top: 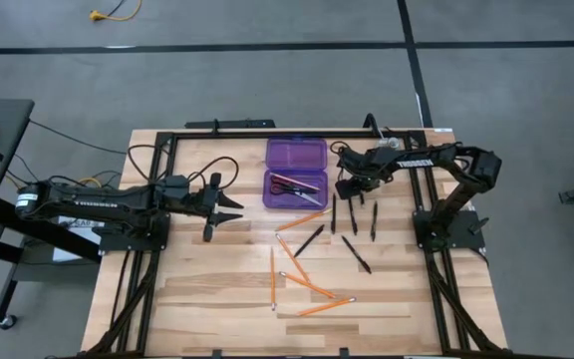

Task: Pick & place school supplies into a supply box
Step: Put the transparent pen into the violet supply box

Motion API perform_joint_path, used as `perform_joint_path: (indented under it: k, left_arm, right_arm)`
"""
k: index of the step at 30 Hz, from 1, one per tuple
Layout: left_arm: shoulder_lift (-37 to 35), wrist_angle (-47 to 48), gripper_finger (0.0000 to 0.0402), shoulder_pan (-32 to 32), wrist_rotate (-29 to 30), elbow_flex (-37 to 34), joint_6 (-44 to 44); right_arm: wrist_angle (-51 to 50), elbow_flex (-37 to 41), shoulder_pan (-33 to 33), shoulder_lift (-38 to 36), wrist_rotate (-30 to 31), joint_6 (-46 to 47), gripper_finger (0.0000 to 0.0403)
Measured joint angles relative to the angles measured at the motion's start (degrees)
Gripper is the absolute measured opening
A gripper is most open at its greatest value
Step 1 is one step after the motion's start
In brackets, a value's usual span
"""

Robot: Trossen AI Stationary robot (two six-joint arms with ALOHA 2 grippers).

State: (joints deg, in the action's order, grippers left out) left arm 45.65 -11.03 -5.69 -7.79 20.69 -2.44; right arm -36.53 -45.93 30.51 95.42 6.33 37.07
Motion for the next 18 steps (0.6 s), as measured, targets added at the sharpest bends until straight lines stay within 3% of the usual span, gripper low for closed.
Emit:
perform_joint_path:
  k: [8, 18]
  left_arm:
    - [0.00, 0.17, 0.0104, 0.00, 0.00, 0.00, 0.25]
    - [0.00, 0.20, 0.0104, 0.00, -0.02, 0.00, 1.41]
  right_arm:
    - [0.98, 0.03, -0.15, -0.03, 0.83, 0.03, 0.0018]
    - [-0.46, -0.48, -1.82, -2.61, 2.09, -1.10, 0.0011]
